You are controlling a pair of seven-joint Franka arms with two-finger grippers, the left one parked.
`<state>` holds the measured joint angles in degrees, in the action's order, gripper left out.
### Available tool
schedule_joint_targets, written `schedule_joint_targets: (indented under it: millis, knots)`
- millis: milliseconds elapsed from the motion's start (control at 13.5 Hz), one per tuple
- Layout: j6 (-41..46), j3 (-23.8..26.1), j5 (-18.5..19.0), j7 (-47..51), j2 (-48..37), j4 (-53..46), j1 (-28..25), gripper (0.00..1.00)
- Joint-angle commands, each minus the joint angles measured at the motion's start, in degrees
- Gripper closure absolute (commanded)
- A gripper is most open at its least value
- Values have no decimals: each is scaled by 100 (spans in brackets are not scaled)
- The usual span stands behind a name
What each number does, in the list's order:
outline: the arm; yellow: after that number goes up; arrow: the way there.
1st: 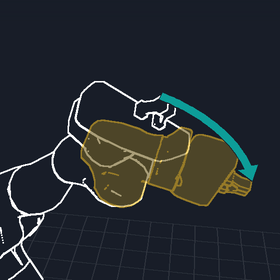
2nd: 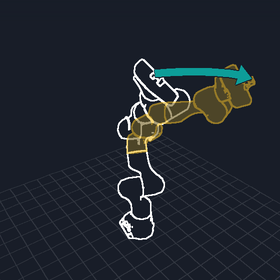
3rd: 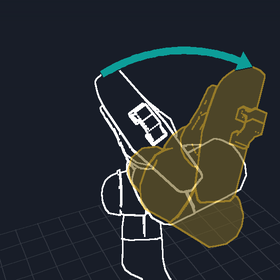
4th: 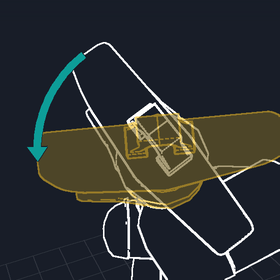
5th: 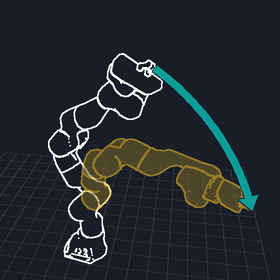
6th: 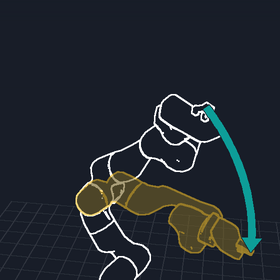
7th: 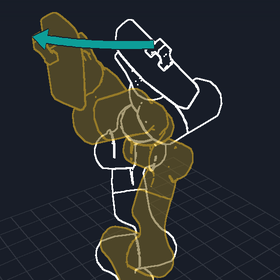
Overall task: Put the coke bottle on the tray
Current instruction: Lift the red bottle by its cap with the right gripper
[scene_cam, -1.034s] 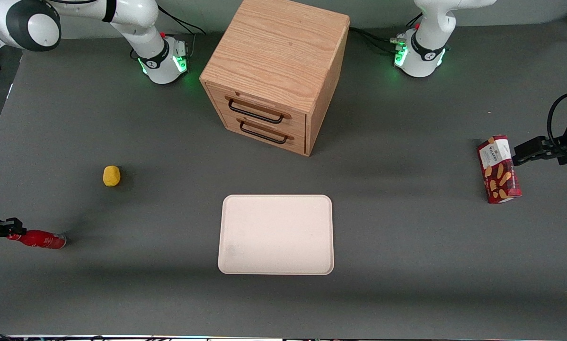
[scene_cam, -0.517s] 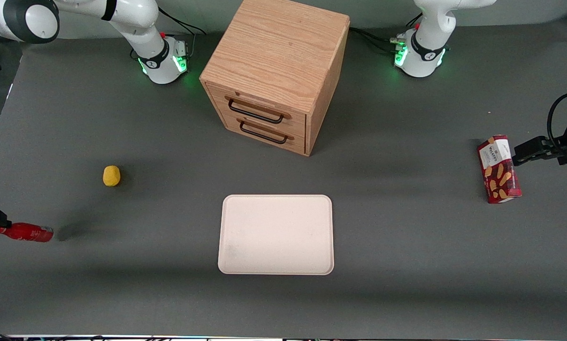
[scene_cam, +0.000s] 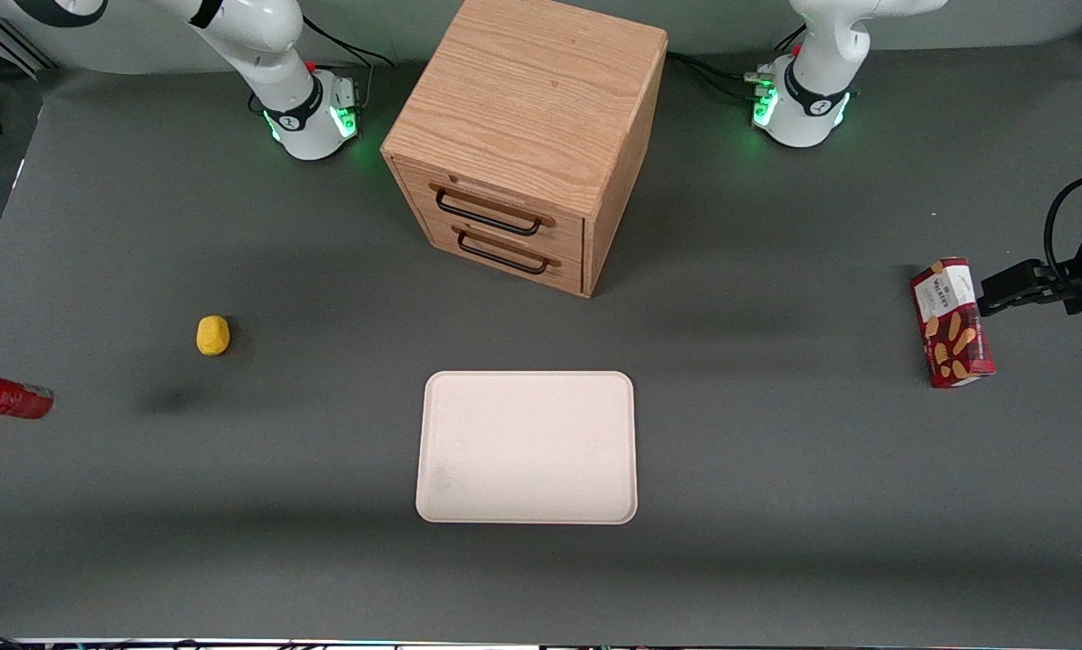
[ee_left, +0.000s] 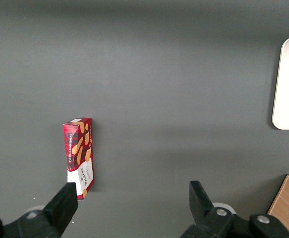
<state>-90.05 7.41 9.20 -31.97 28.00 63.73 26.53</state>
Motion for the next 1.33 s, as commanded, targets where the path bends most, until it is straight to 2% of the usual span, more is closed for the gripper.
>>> schedule_joint_targets:
  millis: [0, 296, 517, 739, 961, 1256]
  knots:
    - [425, -46, 126, -186, -575, 61, -16, 91]
    - [1155, -29, 126, -186, -1024, -202, -16, 91]
    - [1271, 6, 100, -169, -1068, -282, -103, 91]
    - [1279, -64, 91, 93, -1129, -282, -699, 91]
    - [1358, -91, 56, 795, -1148, -282, -1438, 91]
    - [1420, -73, -356, 2428, -1122, -299, -2404, 92]
